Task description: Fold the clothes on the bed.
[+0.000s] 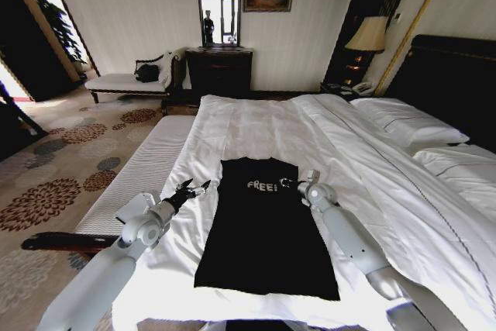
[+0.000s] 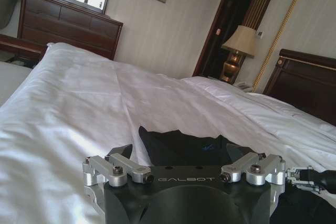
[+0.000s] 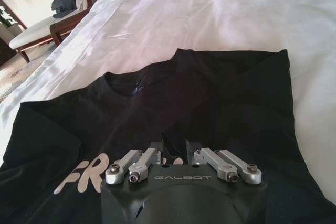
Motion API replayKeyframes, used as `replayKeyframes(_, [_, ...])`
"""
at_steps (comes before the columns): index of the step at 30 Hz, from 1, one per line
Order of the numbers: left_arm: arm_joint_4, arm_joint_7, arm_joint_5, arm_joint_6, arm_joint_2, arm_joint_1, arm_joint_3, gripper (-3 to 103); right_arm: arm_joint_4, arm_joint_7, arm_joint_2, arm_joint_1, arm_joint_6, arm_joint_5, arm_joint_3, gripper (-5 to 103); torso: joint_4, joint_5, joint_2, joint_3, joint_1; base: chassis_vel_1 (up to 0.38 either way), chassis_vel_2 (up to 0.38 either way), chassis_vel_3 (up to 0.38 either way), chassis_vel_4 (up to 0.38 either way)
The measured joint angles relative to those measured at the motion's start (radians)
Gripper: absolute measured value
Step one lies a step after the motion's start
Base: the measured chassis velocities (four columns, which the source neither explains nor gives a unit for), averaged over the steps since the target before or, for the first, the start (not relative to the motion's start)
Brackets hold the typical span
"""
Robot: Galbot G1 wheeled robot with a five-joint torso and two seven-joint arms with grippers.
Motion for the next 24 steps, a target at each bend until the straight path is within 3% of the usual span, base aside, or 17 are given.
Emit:
replayKeyframes(8, [-0.017, 0.000, 0.010, 0.009, 0.004, 0.007, 0.004, 100, 0.056, -0.011, -0.026, -0.033, 0.107, -0.051, -0.024, 47, -0.0001, 0.0000, 0.000, 0.000, 0.000, 0.000, 0.000, 0.000, 0.000])
replayKeyframes(12, [-0.024, 0.000, 0.007, 0.013, 0.025, 0.004, 0.013, 100, 0.128, -0.008, -0.056, -0.070, 0.131, -0.027, 0.015, 69, 0.0002, 0.0000, 0.000, 0.000, 0.000, 0.000, 0.000, 0.000, 0.000])
replayKeyframes(18, [0.046, 0.000, -0.032, 0.020, 0.046, -0.034, 0.025, 100, 0.212, -0.005, -0.129, -0.152, 0.189, -0.012, 0.104, 86, -0.0007, -0.0003, 0.000, 0.000, 0.000, 0.000, 0.000, 0.000, 0.000])
replayKeyframes(20, [0.060, 0.000, -0.040, 0.021, 0.055, -0.039, 0.023, 100, 0.243, -0.004, -0.173, -0.199, 0.250, -0.010, 0.138, 96, -0.0006, -0.0001, 0.000, 0.000, 0.000, 0.000, 0.000, 0.000, 0.000])
replayKeyframes(21, [0.061, 0.000, -0.043, 0.022, 0.060, -0.039, 0.019, 100, 0.253, -0.006, -0.191, -0.218, 0.298, -0.010, 0.147, 96, -0.0004, 0.0000, 0.000, 0.000, 0.000, 0.000, 0.000, 0.000, 0.000])
replayKeyframes(22, [0.059, 0.000, -0.052, 0.022, 0.067, -0.035, 0.011, 100, 0.264, -0.009, -0.229, -0.258, 0.436, -0.017, 0.157, 99, -0.0006, 0.0005, 0.000, 0.000, 0.000, 0.000, 0.000, 0.000, 0.000])
replayKeyframes(23, [0.058, 0.000, -0.058, 0.022, 0.067, -0.034, 0.005, 100, 0.270, -0.010, -0.256, -0.281, 0.506, -0.023, 0.164, 100, -0.0001, 0.0007, 0.000, 0.000, 0.000, 0.000, 0.000, 0.000, 0.000])
replayKeyframes(24, [0.058, 0.000, -0.058, 0.022, 0.067, -0.034, 0.005, 100, 0.270, -0.010, -0.256, -0.281, 0.506, -0.023, 0.164, 100, -0.0001, 0.0007, 0.000, 0.000, 0.000, 0.000, 0.000, 0.000, 0.000])
